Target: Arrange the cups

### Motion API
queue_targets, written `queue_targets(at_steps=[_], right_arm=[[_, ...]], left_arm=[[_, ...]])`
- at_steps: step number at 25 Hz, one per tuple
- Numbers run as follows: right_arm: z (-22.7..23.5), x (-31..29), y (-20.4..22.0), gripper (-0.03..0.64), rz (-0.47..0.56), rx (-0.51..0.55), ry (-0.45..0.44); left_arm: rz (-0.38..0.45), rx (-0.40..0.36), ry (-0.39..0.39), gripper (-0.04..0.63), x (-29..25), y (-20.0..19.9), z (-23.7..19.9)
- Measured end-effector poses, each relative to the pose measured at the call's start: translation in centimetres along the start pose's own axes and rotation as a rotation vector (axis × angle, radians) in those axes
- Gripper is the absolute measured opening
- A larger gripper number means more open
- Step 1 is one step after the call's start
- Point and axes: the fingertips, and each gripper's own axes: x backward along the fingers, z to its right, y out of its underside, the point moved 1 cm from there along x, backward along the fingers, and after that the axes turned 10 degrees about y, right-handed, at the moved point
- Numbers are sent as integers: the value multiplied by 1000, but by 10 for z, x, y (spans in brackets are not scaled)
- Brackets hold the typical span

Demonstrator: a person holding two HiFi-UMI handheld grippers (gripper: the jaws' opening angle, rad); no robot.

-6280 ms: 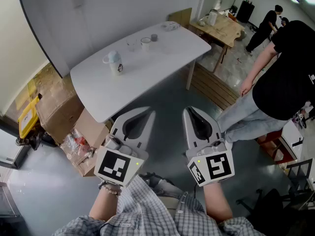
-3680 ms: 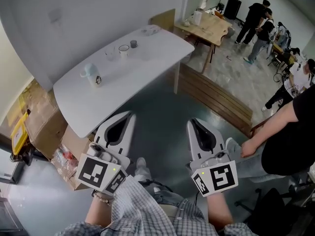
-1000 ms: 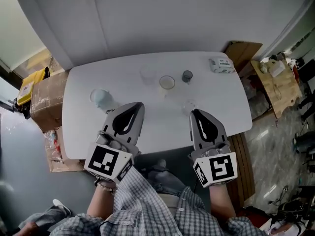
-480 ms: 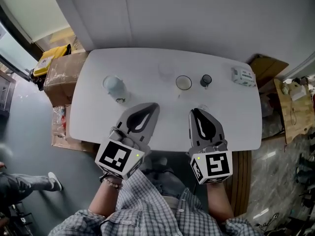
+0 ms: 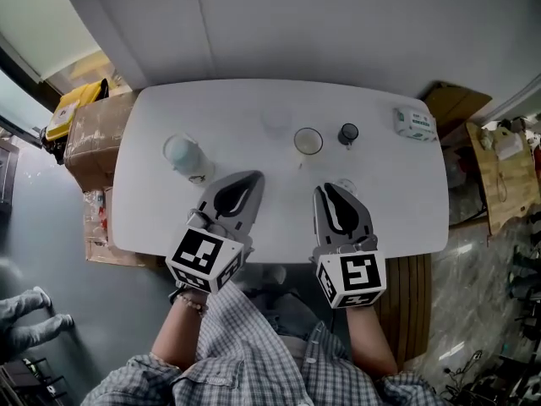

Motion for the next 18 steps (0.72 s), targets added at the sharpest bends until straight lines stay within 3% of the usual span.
queue_targets(at_steps=[10, 18], right_arm=[[-2, -53, 48, 37, -153, -25, 39], [-6, -89, 93, 95, -289, -33, 77]], left_arm=[[-137, 34, 57, 9, -48, 48, -43], [-242, 107, 62, 11, -80, 88, -75]])
